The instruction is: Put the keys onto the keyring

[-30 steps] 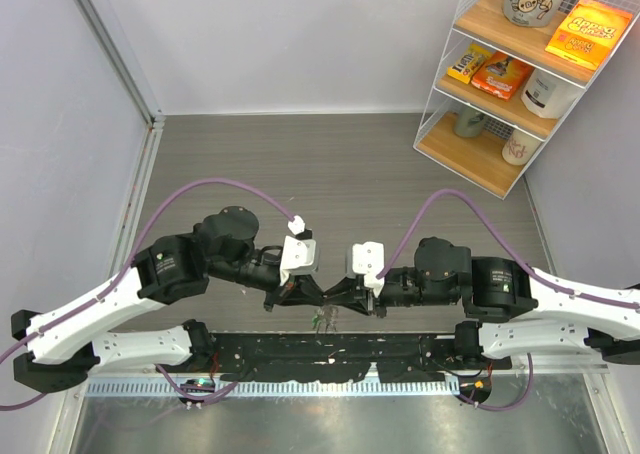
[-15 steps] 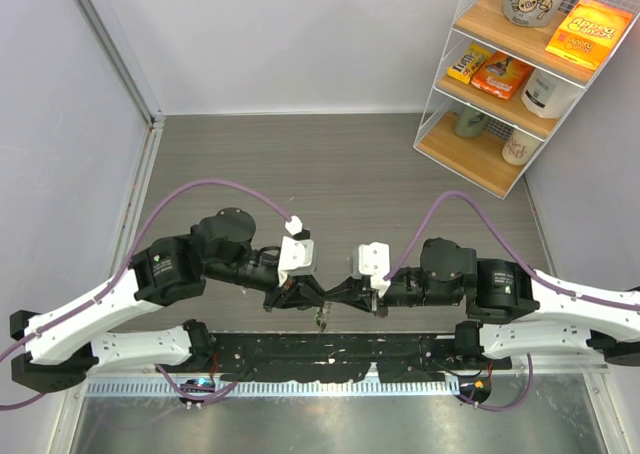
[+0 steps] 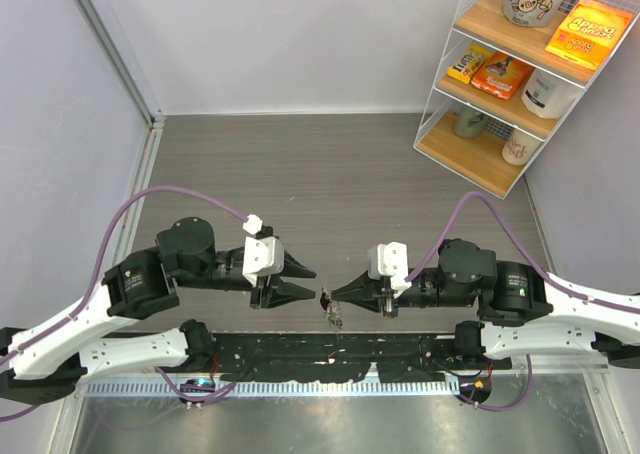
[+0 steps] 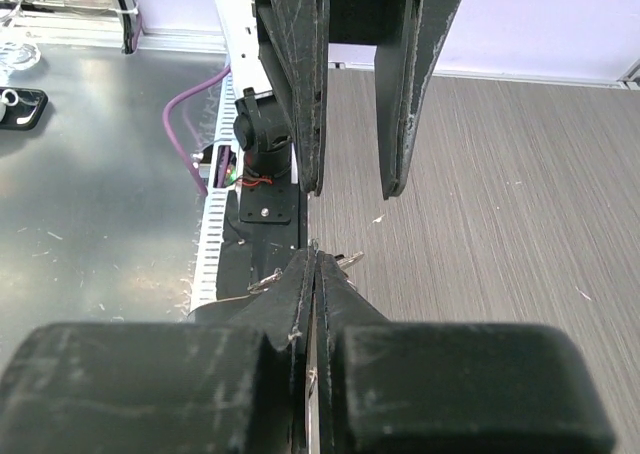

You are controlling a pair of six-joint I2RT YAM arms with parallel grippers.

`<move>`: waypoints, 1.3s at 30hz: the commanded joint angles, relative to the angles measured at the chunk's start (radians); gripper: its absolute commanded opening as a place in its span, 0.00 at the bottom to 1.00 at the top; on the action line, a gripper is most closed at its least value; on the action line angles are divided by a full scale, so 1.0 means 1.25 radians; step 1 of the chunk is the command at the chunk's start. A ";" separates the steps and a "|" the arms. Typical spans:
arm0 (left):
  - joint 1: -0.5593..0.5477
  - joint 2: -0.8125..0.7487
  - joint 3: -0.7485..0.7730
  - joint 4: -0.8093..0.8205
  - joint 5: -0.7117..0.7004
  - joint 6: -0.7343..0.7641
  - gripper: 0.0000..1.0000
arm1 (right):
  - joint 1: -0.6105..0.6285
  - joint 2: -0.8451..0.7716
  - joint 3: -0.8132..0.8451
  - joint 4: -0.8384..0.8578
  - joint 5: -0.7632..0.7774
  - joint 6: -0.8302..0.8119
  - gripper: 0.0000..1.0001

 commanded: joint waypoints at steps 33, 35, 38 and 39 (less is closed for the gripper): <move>0.000 0.007 -0.054 0.134 0.032 -0.036 0.27 | 0.003 -0.070 -0.076 0.281 0.033 -0.013 0.05; 0.001 -0.011 -0.061 0.133 -0.023 -0.036 0.31 | 0.002 -0.077 -0.076 0.278 0.067 -0.015 0.05; 0.000 -0.040 -0.078 0.134 -0.136 -0.036 0.38 | 0.002 -0.074 -0.072 0.262 0.143 -0.014 0.05; 0.001 -0.048 -0.083 0.136 -0.180 -0.036 0.39 | 0.002 -0.071 -0.069 0.259 0.156 -0.011 0.05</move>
